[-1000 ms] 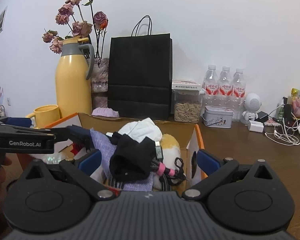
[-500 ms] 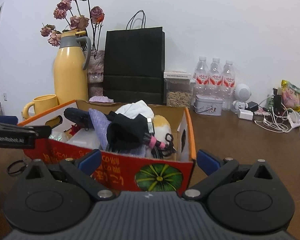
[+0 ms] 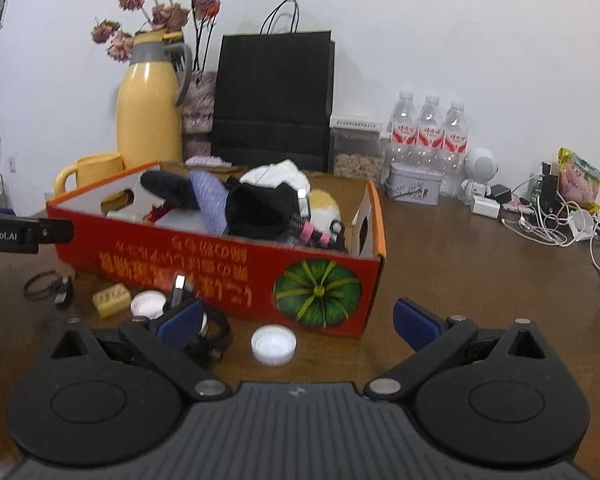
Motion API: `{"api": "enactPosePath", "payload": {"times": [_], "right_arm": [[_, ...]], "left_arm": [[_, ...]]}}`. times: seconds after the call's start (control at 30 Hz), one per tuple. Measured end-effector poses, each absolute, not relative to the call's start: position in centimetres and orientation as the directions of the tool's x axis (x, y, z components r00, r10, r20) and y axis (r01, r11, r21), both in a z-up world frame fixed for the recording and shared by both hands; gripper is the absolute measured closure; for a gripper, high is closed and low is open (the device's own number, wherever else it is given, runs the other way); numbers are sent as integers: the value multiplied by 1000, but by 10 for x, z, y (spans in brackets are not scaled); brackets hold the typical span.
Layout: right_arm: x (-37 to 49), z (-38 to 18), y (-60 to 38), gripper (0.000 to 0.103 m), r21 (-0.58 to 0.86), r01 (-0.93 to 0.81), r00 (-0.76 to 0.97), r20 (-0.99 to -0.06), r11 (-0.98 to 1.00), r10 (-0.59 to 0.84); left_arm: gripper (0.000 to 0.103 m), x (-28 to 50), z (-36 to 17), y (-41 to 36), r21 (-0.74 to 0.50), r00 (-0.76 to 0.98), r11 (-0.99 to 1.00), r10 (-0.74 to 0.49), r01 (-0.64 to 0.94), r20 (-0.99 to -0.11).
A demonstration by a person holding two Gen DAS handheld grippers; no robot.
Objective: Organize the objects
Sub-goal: 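Move both tools back over the caps, cable and small yellow box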
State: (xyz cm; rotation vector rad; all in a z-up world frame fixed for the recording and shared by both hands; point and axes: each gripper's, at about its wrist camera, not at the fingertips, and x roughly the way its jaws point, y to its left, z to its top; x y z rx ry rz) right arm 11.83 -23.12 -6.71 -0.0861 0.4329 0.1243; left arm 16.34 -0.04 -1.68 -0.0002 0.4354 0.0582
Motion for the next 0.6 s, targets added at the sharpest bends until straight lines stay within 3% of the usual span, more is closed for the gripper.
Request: {"api": "enactPosePath", "payload": {"times": [0.27, 0.47, 0.6], "right_arm": [[117, -73, -239, 0, -27, -144, 859, -500, 989, 111], [139, -86, -241, 0, -12, -115, 772, -630, 993, 82], [145, -90, -245, 0, 8, -103, 761, -643, 995, 84]], "left_arm": [[0, 161, -30, 12, 49, 858, 997, 81, -65, -506], [0, 173, -43, 23, 79, 799, 991, 133, -107, -586], [0, 182, -50, 28, 67, 766, 991, 135, -119, -629]]}}
